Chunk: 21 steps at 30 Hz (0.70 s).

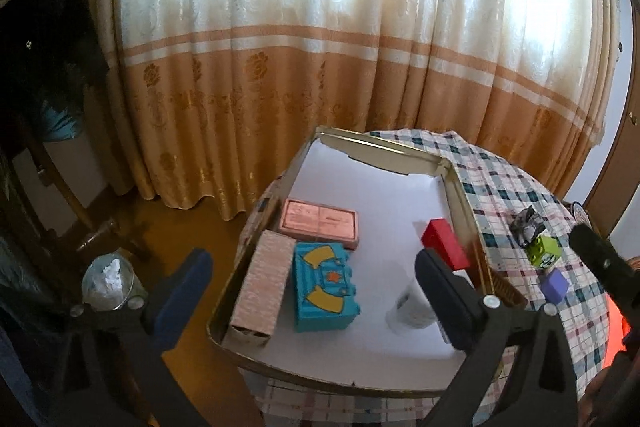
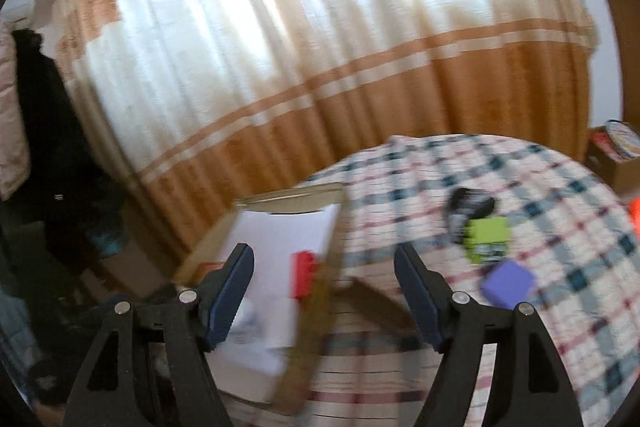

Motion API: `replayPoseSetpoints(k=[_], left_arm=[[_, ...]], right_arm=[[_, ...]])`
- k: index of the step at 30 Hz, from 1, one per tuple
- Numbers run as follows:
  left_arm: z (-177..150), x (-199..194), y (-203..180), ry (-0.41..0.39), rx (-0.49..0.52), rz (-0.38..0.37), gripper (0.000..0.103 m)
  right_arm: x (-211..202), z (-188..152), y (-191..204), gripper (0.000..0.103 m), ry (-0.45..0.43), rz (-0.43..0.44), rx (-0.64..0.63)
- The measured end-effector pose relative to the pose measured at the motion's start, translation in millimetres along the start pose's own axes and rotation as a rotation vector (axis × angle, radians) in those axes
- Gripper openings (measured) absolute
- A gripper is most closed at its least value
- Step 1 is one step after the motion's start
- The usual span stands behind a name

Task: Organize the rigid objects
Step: 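Move the right gripper to the purple cube and close on it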

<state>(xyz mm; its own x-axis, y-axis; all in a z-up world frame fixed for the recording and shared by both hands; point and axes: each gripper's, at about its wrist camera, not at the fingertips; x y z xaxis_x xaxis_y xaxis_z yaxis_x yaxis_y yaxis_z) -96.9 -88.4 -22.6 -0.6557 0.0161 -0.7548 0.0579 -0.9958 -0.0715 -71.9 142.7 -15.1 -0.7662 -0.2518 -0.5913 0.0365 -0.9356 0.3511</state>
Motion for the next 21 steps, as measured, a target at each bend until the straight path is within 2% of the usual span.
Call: replayPoseSetpoints(k=[7,13,19,21], left_arm=[[-10.5,-0.7,-25.8,0.008,0.058,-0.027,0.102],[-15.6,0.2,-39.9,0.019,0.094,-0.04,0.102],[-15.3,4.0,-34.4,0.06,0.073,-0.009,0.102],[-14.6,6.2,-30.3,0.082,0.056,0.036,0.1]], right_arm=[[-3.0,-14.1,-45.7,0.075,0.033,-0.136,0.1],[-5.4,-22.1,-67.1,0.075,0.058,-0.173,0.143],[-9.2,-21.7,-72.9,0.075,0.053,-0.18,0.161],[-9.8,-21.1,-72.1,0.075,0.052,-0.174,0.164]])
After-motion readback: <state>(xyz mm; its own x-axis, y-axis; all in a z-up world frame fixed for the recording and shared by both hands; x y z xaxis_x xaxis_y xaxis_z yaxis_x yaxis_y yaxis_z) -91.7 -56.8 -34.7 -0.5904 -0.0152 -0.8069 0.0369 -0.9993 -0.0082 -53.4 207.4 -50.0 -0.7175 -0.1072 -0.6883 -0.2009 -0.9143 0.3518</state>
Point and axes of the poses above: each gripper's, at about its wrist camera, not at the fingertips, and x roughly the way its jaws point, y to its left, z to its top, and after that the axes turned 12 degrees about y, right-handed
